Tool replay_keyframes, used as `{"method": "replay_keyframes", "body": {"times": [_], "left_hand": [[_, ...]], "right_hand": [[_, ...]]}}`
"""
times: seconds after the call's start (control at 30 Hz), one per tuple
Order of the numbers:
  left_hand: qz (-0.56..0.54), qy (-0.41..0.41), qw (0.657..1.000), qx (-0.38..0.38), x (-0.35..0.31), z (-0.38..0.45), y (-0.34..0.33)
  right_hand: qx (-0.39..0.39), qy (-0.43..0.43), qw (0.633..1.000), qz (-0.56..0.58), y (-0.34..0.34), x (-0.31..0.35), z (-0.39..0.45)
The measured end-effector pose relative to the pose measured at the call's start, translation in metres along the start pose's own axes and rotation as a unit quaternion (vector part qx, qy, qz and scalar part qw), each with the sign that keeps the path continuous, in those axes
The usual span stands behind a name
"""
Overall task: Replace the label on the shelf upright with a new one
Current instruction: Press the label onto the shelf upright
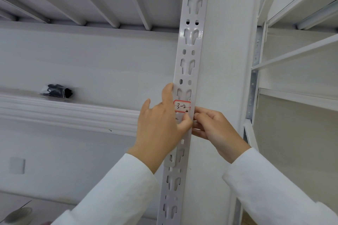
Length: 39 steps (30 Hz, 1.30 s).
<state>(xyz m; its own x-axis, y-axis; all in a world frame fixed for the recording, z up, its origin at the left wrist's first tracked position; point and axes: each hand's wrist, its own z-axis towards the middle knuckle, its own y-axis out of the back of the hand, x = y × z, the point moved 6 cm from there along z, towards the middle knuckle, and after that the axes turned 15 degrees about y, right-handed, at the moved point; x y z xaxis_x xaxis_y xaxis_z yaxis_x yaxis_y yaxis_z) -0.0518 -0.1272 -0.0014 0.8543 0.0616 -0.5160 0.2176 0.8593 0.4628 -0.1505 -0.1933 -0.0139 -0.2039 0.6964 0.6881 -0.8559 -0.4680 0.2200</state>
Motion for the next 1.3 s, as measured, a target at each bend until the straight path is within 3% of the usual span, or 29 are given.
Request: {"method": "replay_keyframes", "body": {"times": [0.43,0.63,0.73,0.83,0.9,0.97,1.03,1.3], "left_hand": [[0.016,0.017,1.0,-0.015,-0.001,0.0,0.0],[-0.08,-0.027,0.995,0.048,0.011,0.009,0.001],[-0.124,-0.028,0.986,0.112,0.014,0.013,0.001],[-0.178,-0.005,0.967,0.184,0.02,0.02,0.003],[-0.195,0.007,0.958,0.212,0.023,0.024,0.003],[-0.202,0.011,0.953,0.227,0.024,0.027,0.003],[-0.211,0.009,0.949,0.236,0.024,0.027,0.002],[-0.217,0.002,0.946,0.24,0.025,0.025,0.002]], "right_hand": [[0.014,0.017,1.0,-0.016,0.0,0.002,-0.001],[0.017,0.01,1.0,-0.013,0.001,0.001,0.001],[-0.06,0.064,0.993,-0.084,0.011,0.001,0.003],[-0.16,0.241,0.925,-0.245,0.023,0.03,-0.007],[-0.115,0.339,0.855,-0.374,0.016,0.048,-0.01],[-0.064,0.376,0.785,-0.489,0.009,0.054,-0.007],[-0.036,0.387,0.736,-0.554,0.004,0.056,-0.003],[0.009,0.472,0.611,-0.636,-0.006,0.065,-0.002]]}}
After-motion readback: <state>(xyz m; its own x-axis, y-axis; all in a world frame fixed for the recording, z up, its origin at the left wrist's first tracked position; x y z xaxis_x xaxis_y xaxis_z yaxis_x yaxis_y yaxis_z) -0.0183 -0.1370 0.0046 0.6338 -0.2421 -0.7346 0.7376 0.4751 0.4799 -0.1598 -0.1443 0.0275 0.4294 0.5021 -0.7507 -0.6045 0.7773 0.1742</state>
